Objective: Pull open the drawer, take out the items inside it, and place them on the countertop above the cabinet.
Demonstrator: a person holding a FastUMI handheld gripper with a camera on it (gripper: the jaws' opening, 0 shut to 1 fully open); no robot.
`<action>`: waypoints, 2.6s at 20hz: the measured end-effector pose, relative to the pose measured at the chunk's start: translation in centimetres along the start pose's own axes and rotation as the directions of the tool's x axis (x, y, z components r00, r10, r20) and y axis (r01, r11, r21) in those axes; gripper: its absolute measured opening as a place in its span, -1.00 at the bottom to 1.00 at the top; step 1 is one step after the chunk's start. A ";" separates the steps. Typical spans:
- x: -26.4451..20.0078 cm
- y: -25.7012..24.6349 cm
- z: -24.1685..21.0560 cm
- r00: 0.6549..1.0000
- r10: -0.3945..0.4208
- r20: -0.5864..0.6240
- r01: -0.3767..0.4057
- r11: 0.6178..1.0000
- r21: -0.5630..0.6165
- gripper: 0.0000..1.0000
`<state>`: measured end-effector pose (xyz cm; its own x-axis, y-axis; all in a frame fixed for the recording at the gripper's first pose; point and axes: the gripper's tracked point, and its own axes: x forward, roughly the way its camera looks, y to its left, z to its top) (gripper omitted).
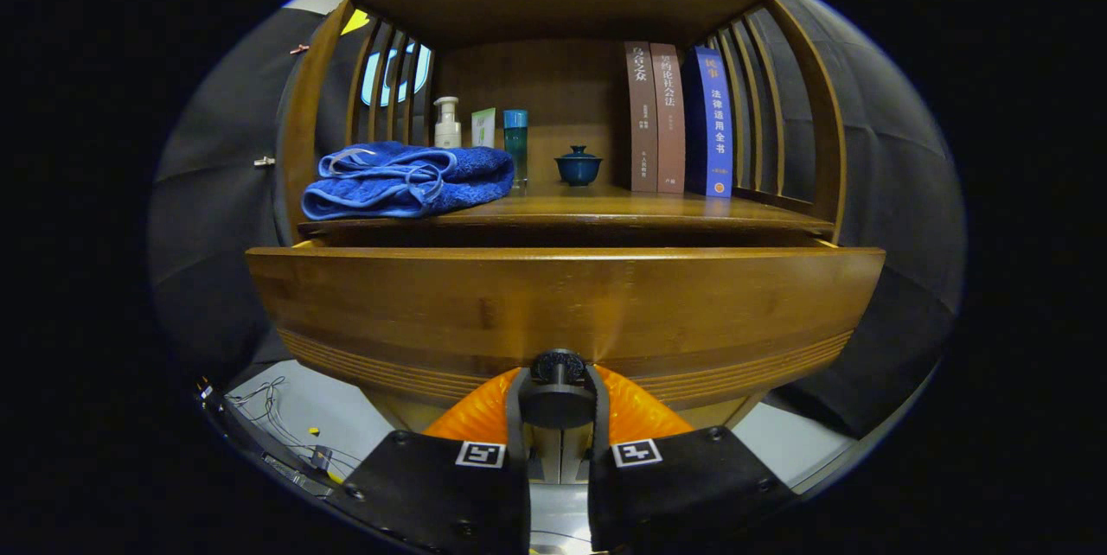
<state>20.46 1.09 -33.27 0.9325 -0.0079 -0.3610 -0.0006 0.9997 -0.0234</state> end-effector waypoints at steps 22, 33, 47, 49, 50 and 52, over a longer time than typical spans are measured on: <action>-9.5 0.5 -4.3 0.993 0.037 -0.108 -0.029 0.997 0.073 0.31; -13.4 -0.6 10.5 0.992 0.009 -0.127 -0.009 1.000 0.006 0.92; 4.0 -0.5 5.2 0.821 0.034 -0.571 -0.044 0.999 -0.003 0.96; 5.1 -0.4 4.2 0.811 0.042 -0.584 -0.051 0.999 0.002 0.86; 5.5 -0.6 3.7 0.806 0.036 -0.591 -0.045 0.999 0.000 0.79; 5.7 -0.9 2.6 0.783 0.031 -0.621 -0.039 0.999 0.001 0.52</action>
<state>26.75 0.21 -32.90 0.5064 0.0110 -0.8622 -0.0362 0.9993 -0.0085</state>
